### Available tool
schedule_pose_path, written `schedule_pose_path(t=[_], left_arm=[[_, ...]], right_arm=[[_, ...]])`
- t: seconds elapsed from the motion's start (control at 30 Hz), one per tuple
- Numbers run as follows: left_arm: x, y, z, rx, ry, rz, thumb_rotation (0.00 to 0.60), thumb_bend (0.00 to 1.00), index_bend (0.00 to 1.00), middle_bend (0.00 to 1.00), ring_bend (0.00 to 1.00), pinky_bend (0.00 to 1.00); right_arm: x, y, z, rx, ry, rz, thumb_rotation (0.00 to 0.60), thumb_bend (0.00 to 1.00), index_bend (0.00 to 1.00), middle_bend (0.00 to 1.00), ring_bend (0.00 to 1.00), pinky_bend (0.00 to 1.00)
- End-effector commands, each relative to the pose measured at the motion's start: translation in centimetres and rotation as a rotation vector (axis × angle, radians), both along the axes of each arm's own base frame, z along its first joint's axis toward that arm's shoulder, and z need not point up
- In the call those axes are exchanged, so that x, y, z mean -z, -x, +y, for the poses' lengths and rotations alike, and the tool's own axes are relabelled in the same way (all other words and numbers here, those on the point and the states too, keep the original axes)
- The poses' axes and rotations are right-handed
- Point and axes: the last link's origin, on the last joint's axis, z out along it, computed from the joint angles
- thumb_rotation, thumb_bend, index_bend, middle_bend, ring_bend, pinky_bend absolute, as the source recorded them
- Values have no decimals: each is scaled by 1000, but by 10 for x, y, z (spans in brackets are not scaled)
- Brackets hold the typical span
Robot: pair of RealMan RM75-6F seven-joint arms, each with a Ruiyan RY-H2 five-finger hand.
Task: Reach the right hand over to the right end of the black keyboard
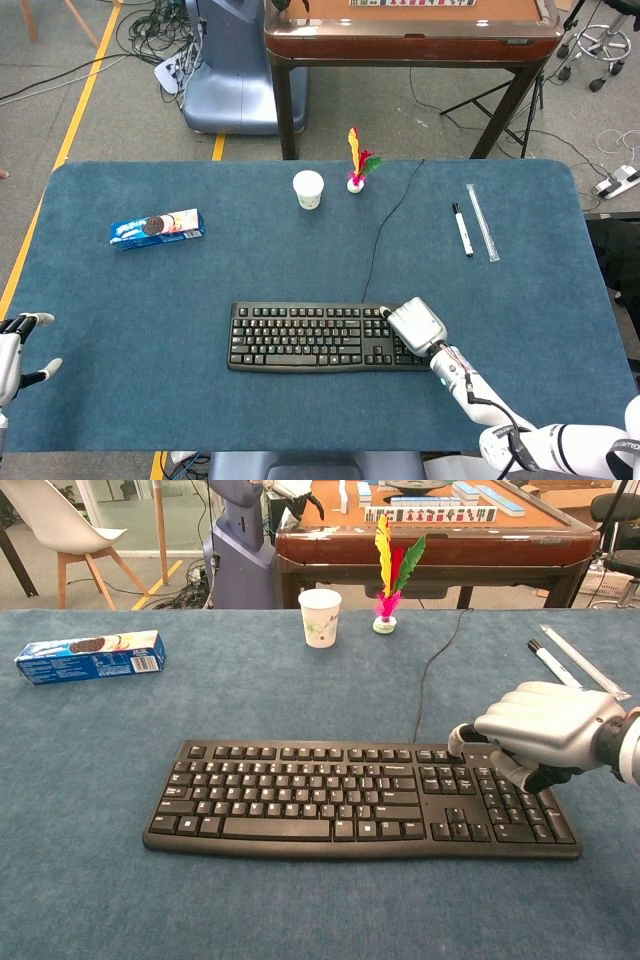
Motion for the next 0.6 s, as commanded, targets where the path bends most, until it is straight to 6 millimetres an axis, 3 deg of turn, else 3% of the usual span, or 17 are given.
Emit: schedule_pose_path(t=[0.03, 0.27, 0.47, 0.6], left_arm=[[0, 0, 0, -1, -1, 0, 600, 84, 370, 390, 372, 550], [0, -1, -1, 6, 4, -3, 600, 84, 371, 390, 372, 549], [0, -3, -2, 18, 10, -1, 600, 84, 371, 390, 372, 550], [2, -5, -4, 32, 17, 2, 600, 84, 371, 390, 372, 550]], right_arm=[[2, 1, 0, 5, -4, 4, 600, 876, 249, 928, 904, 1000], [-11, -6, 3, -20, 28, -41, 600, 876, 249, 924, 902, 1000], [-50, -13, 15, -83, 114, -138, 600, 863, 260, 819, 812, 1000], [-79, -9, 27, -131, 171, -242, 600, 850, 392, 790, 790, 1000]])
